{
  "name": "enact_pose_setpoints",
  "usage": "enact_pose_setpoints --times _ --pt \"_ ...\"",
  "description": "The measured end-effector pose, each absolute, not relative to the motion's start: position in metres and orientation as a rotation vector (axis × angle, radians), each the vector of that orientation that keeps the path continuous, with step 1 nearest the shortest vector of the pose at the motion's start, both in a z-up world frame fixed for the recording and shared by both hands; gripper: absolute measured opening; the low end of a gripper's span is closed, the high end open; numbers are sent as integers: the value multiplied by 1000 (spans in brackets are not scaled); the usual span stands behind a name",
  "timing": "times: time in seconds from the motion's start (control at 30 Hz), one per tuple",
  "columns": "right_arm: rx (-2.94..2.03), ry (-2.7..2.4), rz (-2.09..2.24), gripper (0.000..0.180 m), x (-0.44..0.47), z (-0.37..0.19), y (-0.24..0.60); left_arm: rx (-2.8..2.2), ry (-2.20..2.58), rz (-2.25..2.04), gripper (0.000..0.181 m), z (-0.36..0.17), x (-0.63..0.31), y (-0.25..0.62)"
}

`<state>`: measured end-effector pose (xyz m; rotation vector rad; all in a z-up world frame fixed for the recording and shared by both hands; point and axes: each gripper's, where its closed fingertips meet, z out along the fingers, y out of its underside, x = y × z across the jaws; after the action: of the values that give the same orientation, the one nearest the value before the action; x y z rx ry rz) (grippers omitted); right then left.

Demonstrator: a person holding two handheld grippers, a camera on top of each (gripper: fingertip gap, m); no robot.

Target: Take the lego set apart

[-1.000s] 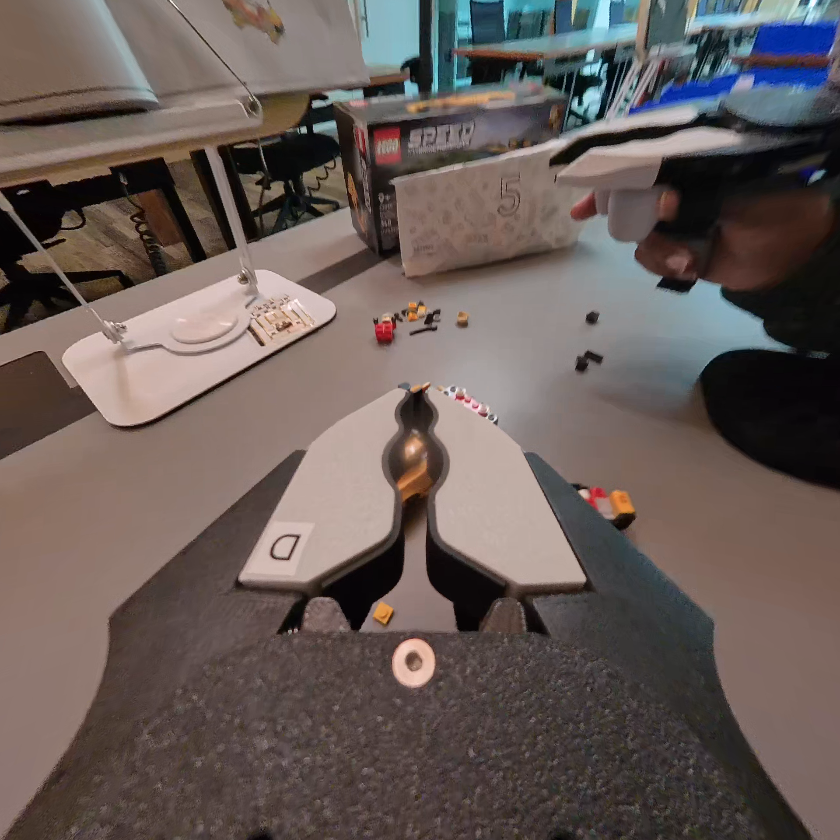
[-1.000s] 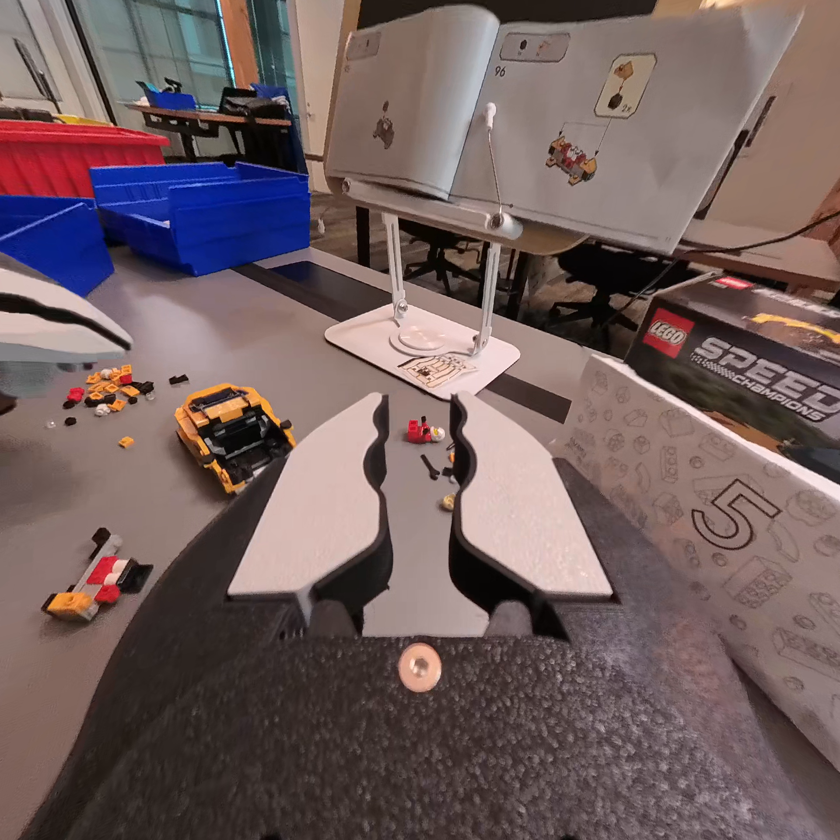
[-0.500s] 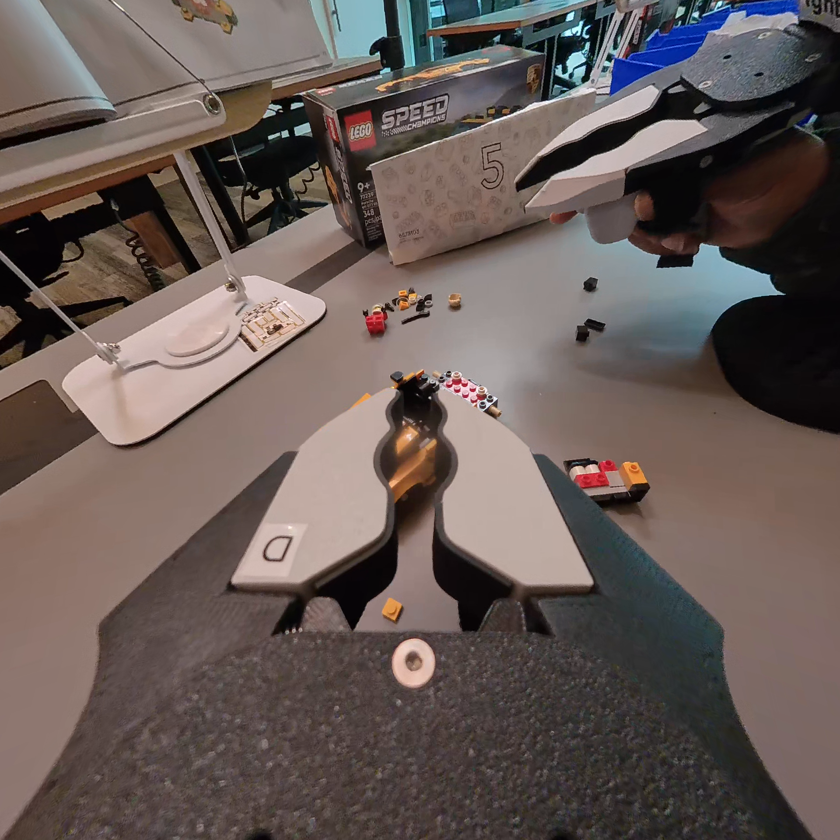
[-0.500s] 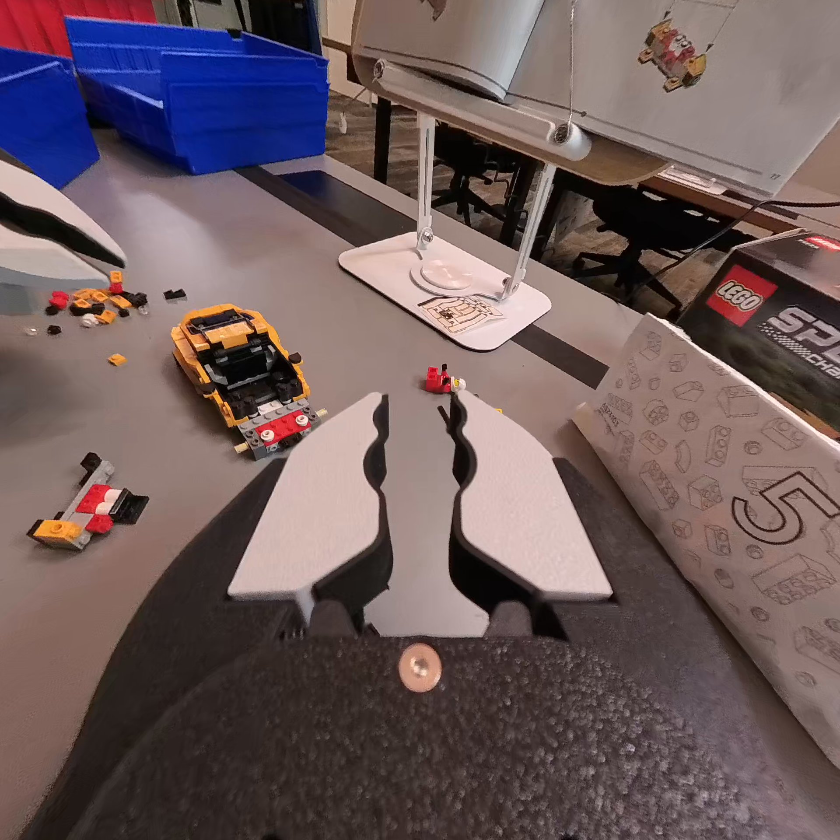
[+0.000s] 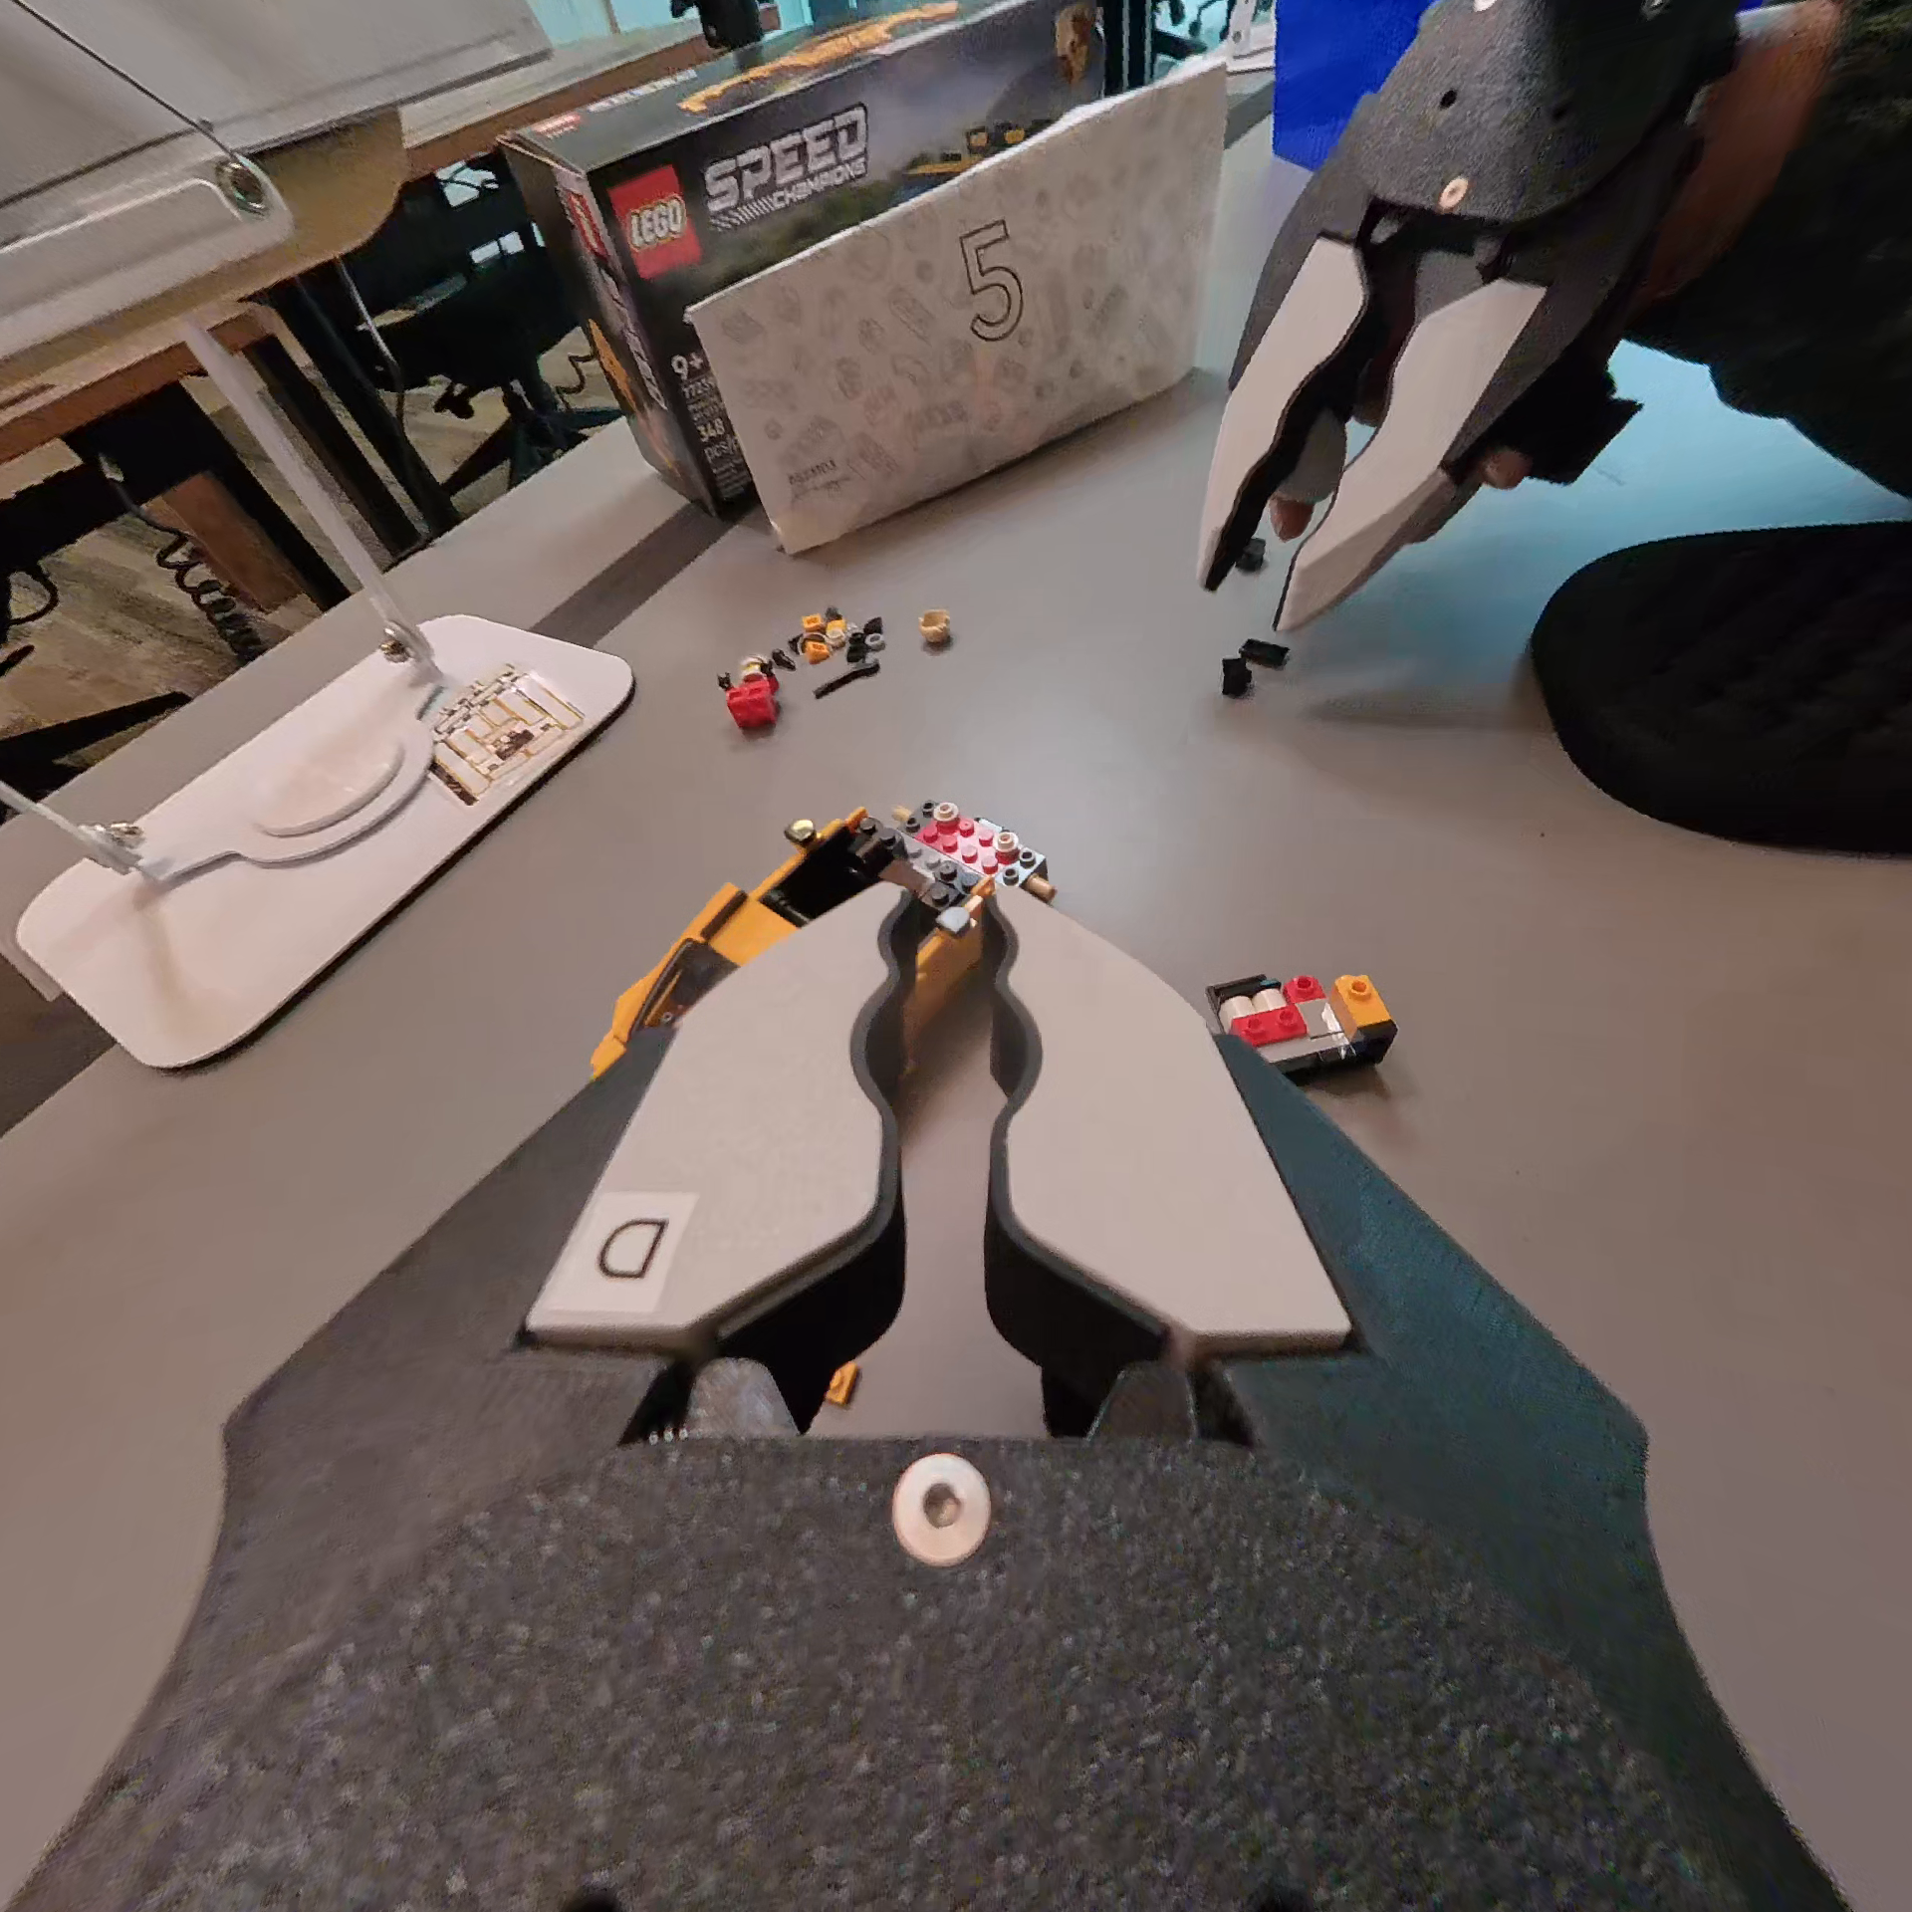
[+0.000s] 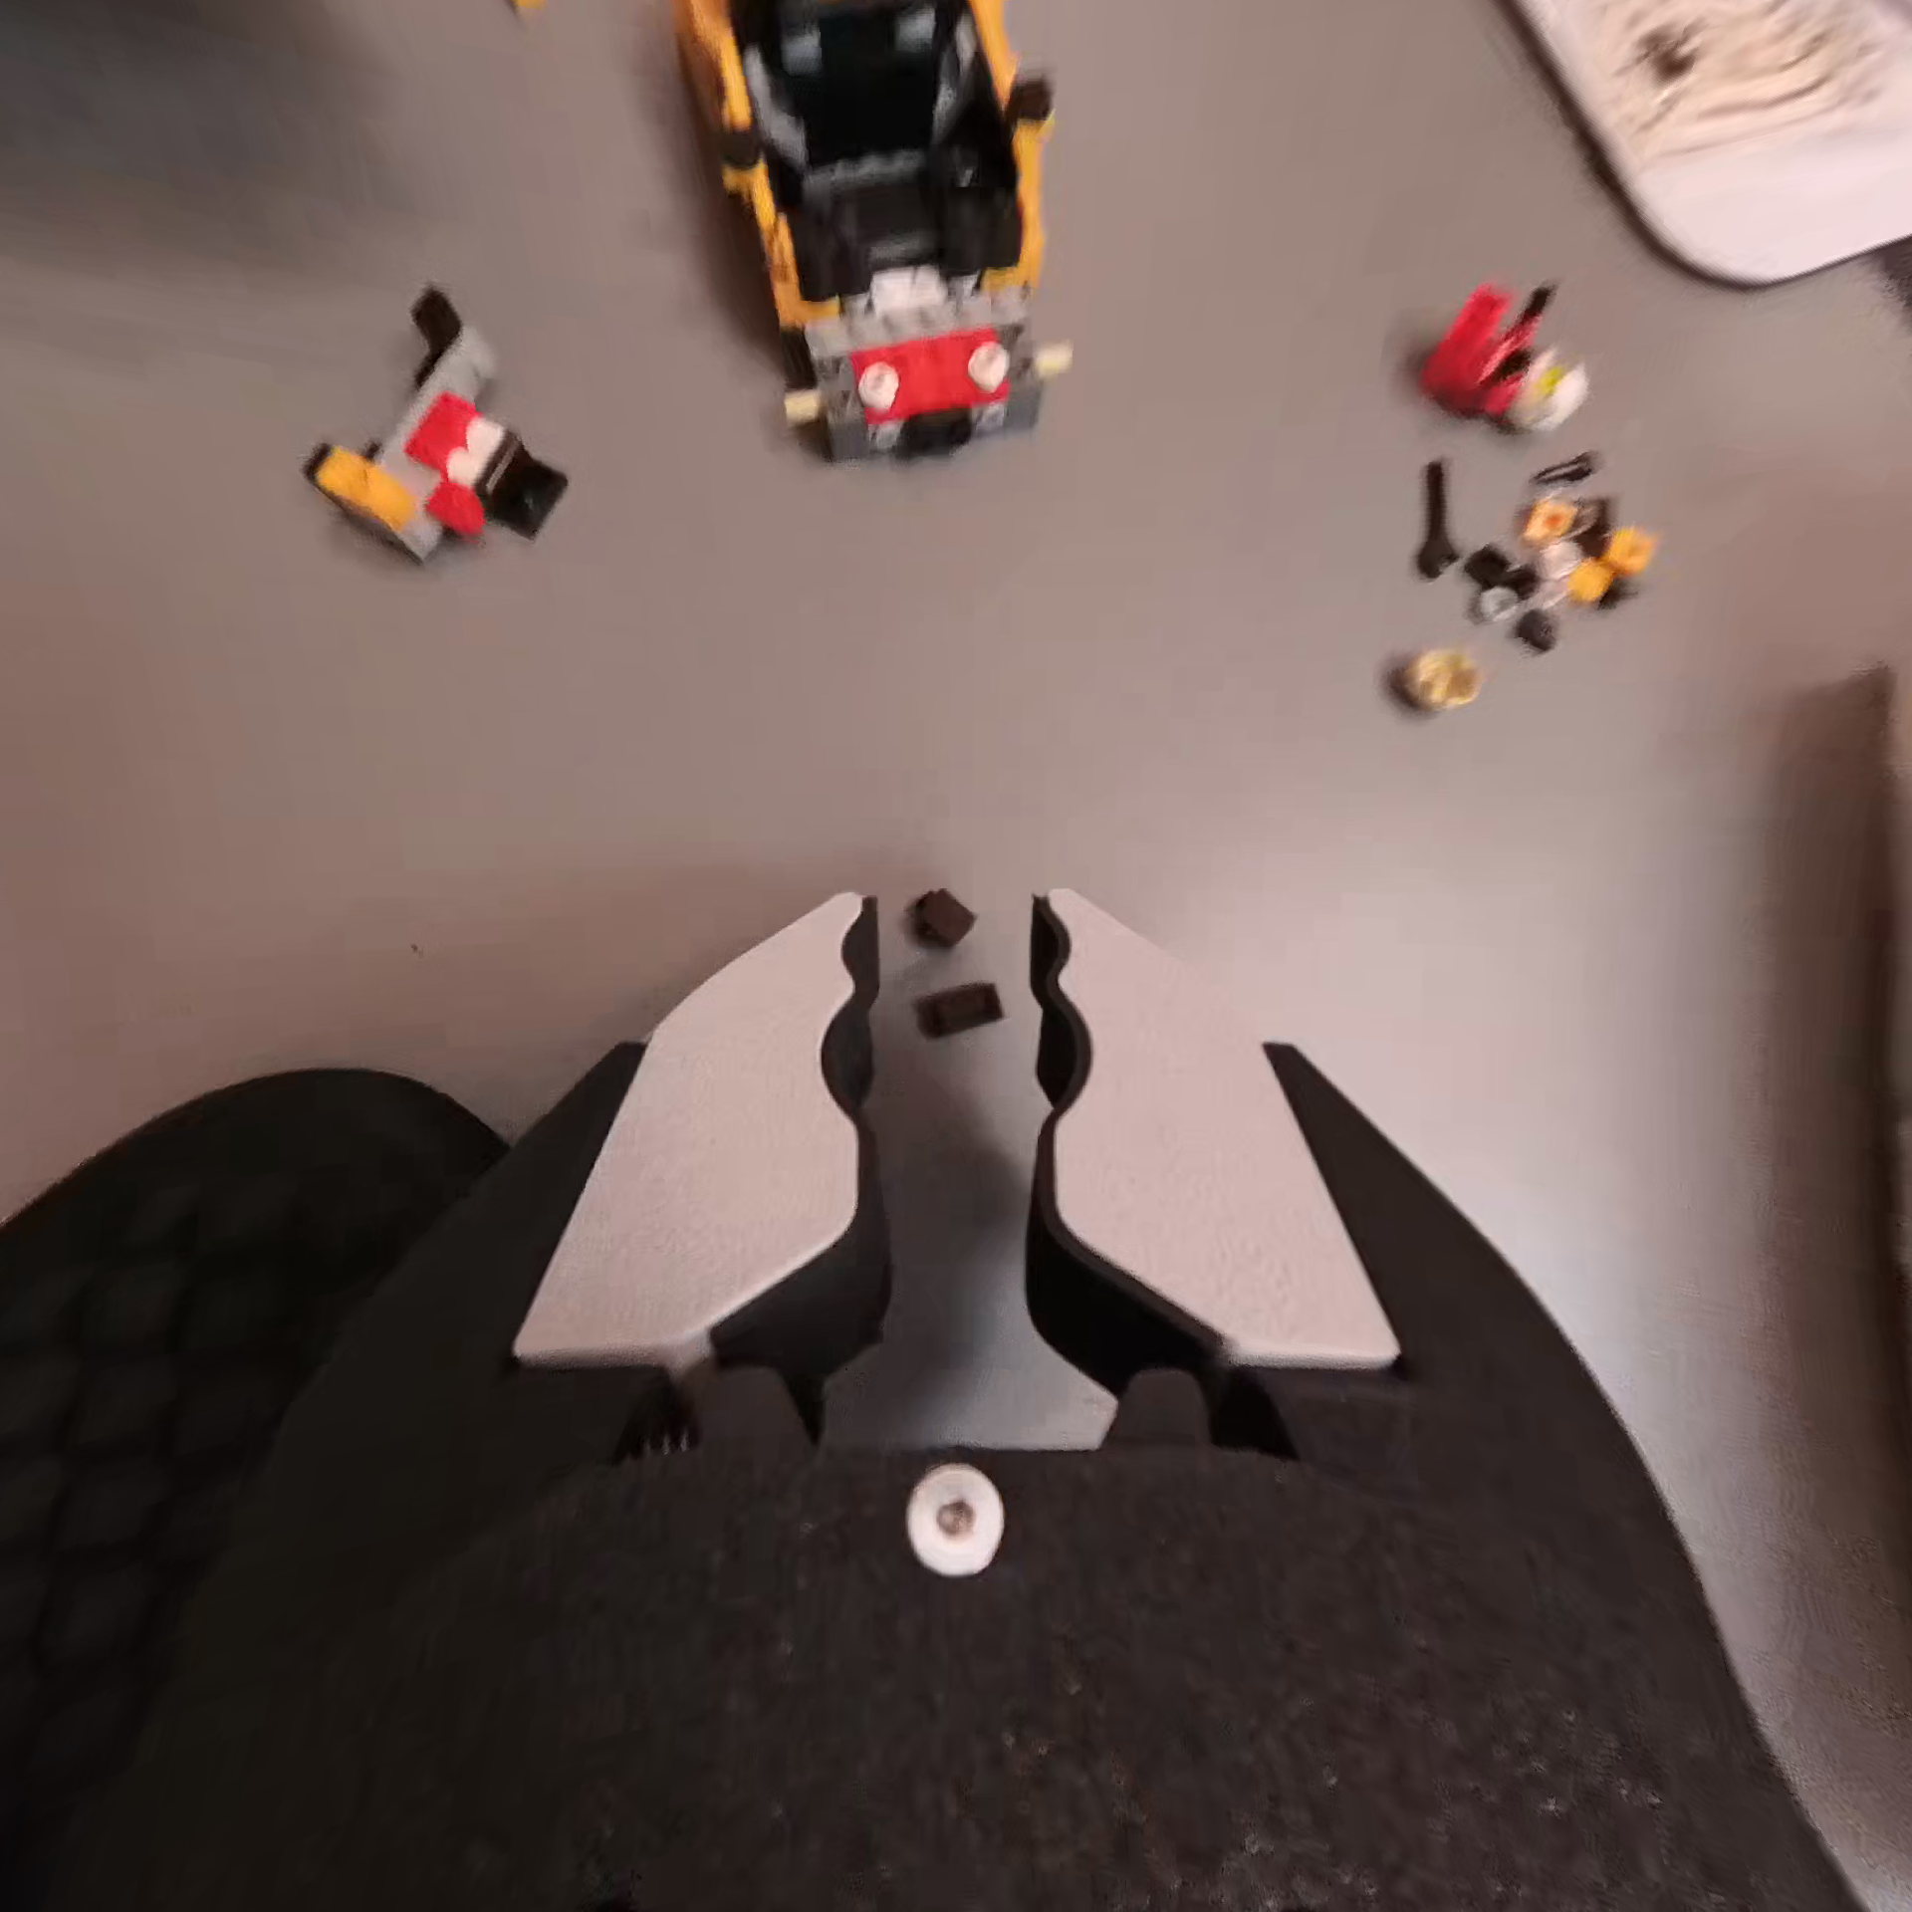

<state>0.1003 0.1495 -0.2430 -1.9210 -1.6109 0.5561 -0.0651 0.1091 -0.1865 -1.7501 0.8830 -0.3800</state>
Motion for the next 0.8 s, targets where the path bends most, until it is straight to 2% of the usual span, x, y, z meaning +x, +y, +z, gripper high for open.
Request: enact_pose_setpoints --times 0.1,0.23,0.37,0.6,0.8 --pt "-1951 -1657 537 27 98 -258 147 -1750 911 -363 10 -189 -63 108" --pt "-1955 -1691 484 12 99 -268 148 -1748 926 -399 10 -189 -59 104" --pt "-1872 -1725 510 12 91 -260 142 -1735 950 -482 12 -189 -50 97" --pt "-1509 -1528 1227 12 15 -174 66 -1475 1192 -503 19 -172 -11 58" --pt "-1496 -1507 1474 12 -2 -166 34 -1359 1265 -489 20 -166 12 37"
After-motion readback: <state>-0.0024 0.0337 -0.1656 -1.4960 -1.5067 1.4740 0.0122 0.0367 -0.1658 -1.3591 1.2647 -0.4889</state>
